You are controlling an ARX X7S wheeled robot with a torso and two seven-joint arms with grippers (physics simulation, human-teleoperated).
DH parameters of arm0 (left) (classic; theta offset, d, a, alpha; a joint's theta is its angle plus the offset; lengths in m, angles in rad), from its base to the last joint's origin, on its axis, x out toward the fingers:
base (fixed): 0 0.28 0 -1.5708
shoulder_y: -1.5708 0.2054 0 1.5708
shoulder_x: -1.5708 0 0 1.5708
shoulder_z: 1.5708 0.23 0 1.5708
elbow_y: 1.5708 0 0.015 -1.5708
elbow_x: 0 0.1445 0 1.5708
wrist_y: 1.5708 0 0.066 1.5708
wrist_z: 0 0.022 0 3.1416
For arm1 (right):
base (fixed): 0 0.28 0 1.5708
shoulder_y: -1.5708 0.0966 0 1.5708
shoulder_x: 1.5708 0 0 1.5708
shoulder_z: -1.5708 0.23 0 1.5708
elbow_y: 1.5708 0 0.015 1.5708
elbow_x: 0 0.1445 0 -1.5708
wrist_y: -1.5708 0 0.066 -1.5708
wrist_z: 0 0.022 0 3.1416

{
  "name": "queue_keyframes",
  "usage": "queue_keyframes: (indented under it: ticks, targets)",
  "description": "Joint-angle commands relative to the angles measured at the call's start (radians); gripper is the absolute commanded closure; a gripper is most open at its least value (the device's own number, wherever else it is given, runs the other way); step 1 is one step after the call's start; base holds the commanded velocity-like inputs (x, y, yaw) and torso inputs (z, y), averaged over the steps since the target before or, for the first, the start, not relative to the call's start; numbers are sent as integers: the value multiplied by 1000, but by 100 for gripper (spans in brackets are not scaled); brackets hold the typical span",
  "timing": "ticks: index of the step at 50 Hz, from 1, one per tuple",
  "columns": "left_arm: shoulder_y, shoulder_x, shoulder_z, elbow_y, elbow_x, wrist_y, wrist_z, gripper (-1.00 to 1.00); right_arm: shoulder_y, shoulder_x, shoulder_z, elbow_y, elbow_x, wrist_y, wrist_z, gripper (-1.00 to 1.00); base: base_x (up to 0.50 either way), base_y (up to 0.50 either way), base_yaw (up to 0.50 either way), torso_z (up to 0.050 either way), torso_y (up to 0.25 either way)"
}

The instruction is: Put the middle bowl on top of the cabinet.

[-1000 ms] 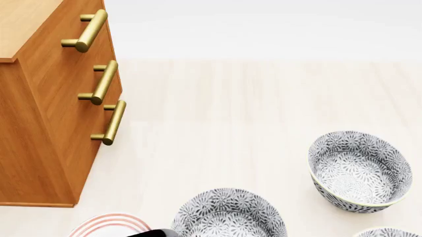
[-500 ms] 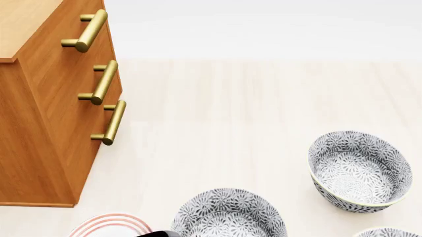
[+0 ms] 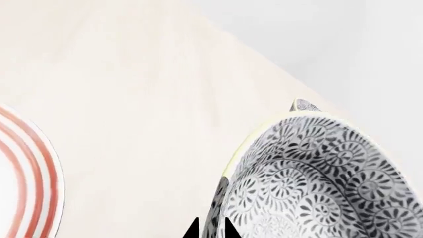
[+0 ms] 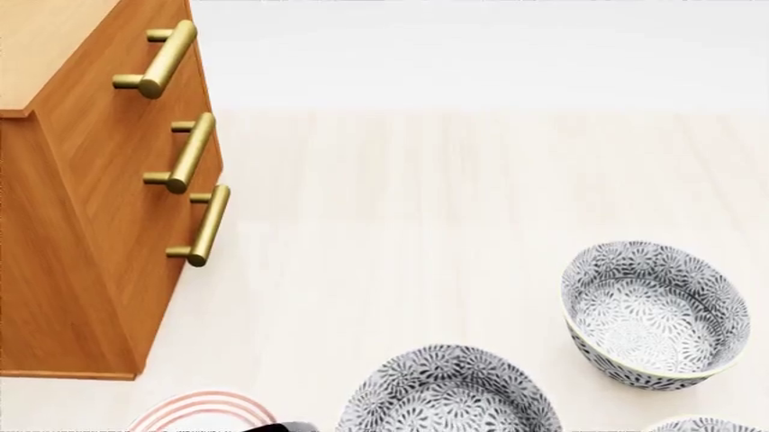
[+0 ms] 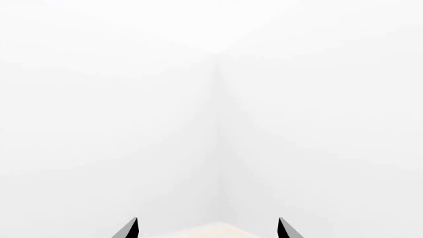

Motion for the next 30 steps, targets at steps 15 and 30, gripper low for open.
queue_keyframes:
  ticks: [15,30]
  targets:
    - [-9,-39,18,95,-20,38,17,100,14,-5,-16,-8,-18,12,6,-100,0,0,0,25,250]
    - [-8,-76,42,216,-43,24,14,100,21,-10,-30,-22,-34,29,14,-100,0,0,0,25,250]
